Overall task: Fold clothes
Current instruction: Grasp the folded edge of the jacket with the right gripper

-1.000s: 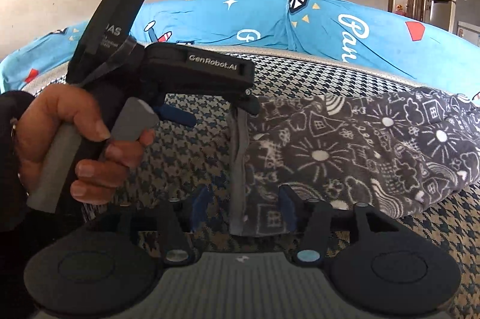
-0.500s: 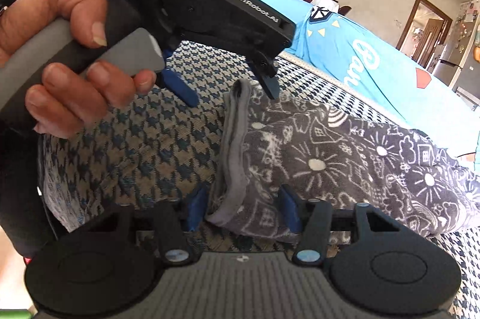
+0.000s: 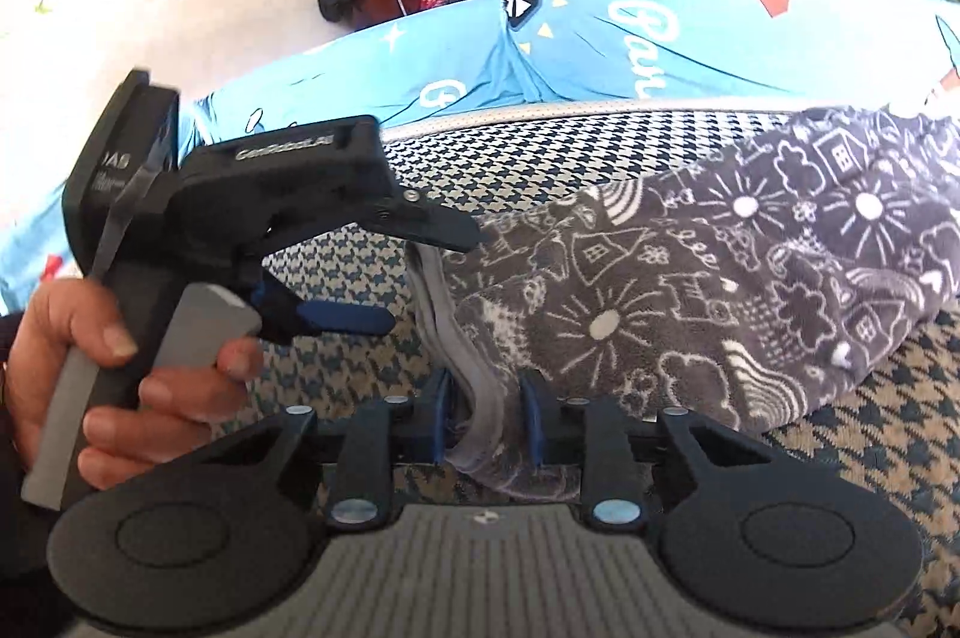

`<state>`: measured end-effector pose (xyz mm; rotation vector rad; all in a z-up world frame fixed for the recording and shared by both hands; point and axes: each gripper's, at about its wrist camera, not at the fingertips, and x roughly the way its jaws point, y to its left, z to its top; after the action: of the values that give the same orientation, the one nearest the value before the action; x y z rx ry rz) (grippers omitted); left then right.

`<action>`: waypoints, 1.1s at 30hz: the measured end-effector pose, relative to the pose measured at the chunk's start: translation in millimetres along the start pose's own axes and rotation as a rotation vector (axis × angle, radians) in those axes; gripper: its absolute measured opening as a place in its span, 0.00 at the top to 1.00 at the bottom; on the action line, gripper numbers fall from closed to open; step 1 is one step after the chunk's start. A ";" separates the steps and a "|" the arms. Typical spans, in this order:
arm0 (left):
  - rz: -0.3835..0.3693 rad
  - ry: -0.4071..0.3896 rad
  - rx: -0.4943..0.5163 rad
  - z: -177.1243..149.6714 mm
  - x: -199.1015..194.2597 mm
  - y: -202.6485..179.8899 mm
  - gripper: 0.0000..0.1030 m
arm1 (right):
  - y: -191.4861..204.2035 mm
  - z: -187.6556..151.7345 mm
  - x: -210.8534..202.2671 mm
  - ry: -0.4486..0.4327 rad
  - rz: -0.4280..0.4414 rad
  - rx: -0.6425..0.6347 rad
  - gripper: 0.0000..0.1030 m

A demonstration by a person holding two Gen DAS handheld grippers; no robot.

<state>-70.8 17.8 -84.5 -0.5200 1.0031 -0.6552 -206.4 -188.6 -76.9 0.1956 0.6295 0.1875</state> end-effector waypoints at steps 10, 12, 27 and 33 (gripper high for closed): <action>-0.105 0.112 -0.041 -3.9 19.9 -7.5 0.00 | 0.8 0.2 -14.6 -0.014 0.029 0.097 0.78; -0.114 0.125 -0.019 -5.7 28.4 -13.7 0.00 | -2.1 1.2 -18.0 -0.014 0.033 0.109 0.78; -0.287 0.106 0.033 3.1 33.4 -40.7 0.00 | 38.1 -18.5 -33.0 -0.029 -0.085 -0.264 0.57; -0.307 0.109 0.021 6.5 32.3 -41.2 0.00 | 49.1 -26.1 -24.0 -0.024 -0.113 -0.346 0.47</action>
<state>-63.5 -33.3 -73.2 -0.6316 1.0263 -0.9746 -246.6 -143.6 -72.4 -0.1707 0.5726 0.1817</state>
